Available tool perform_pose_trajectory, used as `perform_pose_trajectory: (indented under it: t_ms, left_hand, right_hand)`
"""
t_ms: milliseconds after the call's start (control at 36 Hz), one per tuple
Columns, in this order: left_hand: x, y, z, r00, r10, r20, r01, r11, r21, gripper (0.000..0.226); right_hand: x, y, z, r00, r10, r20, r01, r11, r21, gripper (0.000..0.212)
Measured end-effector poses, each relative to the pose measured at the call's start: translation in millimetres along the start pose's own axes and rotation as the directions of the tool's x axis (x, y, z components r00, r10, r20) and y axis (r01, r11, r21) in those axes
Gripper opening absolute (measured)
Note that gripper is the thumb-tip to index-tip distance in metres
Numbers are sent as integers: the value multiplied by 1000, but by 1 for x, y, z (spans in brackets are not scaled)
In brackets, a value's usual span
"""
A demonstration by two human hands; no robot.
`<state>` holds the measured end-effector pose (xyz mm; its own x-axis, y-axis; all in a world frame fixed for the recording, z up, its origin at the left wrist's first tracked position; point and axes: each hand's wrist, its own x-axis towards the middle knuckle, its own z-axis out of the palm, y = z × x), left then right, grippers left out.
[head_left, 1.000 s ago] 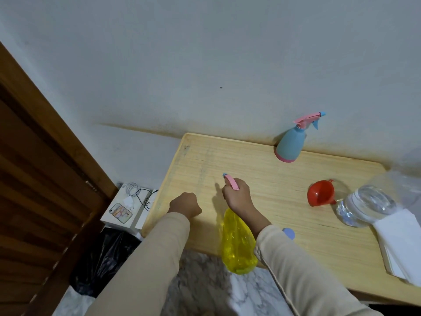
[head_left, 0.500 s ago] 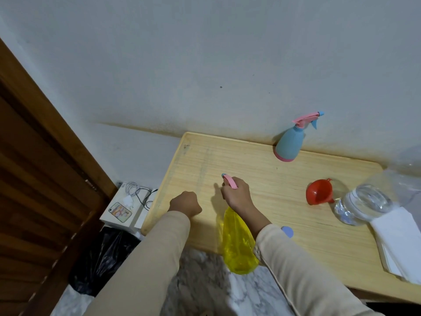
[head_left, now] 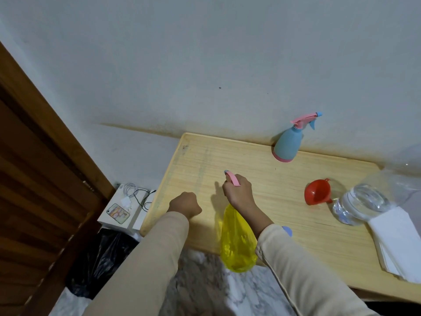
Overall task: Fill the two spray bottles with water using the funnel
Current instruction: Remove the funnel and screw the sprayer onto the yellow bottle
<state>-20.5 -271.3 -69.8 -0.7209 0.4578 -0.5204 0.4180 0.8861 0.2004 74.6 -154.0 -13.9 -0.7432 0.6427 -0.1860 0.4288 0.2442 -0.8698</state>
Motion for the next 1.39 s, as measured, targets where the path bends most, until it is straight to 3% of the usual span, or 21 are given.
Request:
perform_pose_trajectory:
  t_ms: [139,250,333,445,556,639,695,778,861,917,1028,1111,1195,1278,1389]
  left_hand:
    - [-1,17,-19,999,54,4,-54,998,-45,25]
    - [-5,44,-51,969,238,59,-221,951,-214,17]
    - [-12,71,-69,908,412,71,-343,830,-439,50]
    - [-9,106,-76,826,559,72,-414,689,-595,64]
    - [21,139,-71,836,507,-210,-525,628,-575,82]
    - [42,161,-73,832,435,-344,-552,591,-588,52]
    - [57,169,-77,852,400,-338,-521,586,-621,51]
    - [95,170,-82,892,380,-246,-438,585,-683,70]
    - [129,167,-88,901,403,-160,-393,601,-696,83]
    - [147,168,-90,896,421,-141,-397,618,-679,82]
    - [170,175,-92,844,478,-243,-518,611,-599,64]
    - [177,174,-84,818,463,-341,-573,611,-546,57]
    - [180,171,-73,861,332,-384,-502,674,-542,64]
    - [188,170,-67,868,290,-402,-486,658,-575,70]
    - [197,164,-68,853,289,-434,-513,619,-595,69]
  right_hand:
    - [11,-12,-18,986,-94,-136,98,995,26,12]
    - [27,-30,-46,938,-183,-295,209,976,61,10]
    - [43,-43,-63,886,-238,-397,280,959,49,12]
    - [69,-53,-78,811,-296,-505,358,933,27,16]
    - [98,-60,-82,759,-286,-585,349,937,-5,26]
    - [123,-56,-83,788,-290,-544,300,951,-74,37]
    - [138,-48,-86,839,-304,-451,280,952,-121,51]
    - [160,-30,-102,902,-308,-303,283,951,-125,65]
    - [182,-11,-116,922,-332,-199,310,942,-132,65]
    - [194,-3,-120,919,-334,-209,310,940,-141,65]
    - [210,4,-112,883,-337,-326,301,941,-156,66]
    - [217,6,-102,811,-391,-436,340,920,-193,64]
    - [222,6,-93,707,-499,-500,393,866,-309,62]
    - [228,3,-90,625,-578,-525,441,816,-373,61]
    - [231,4,-91,693,-482,-536,403,876,-265,58]
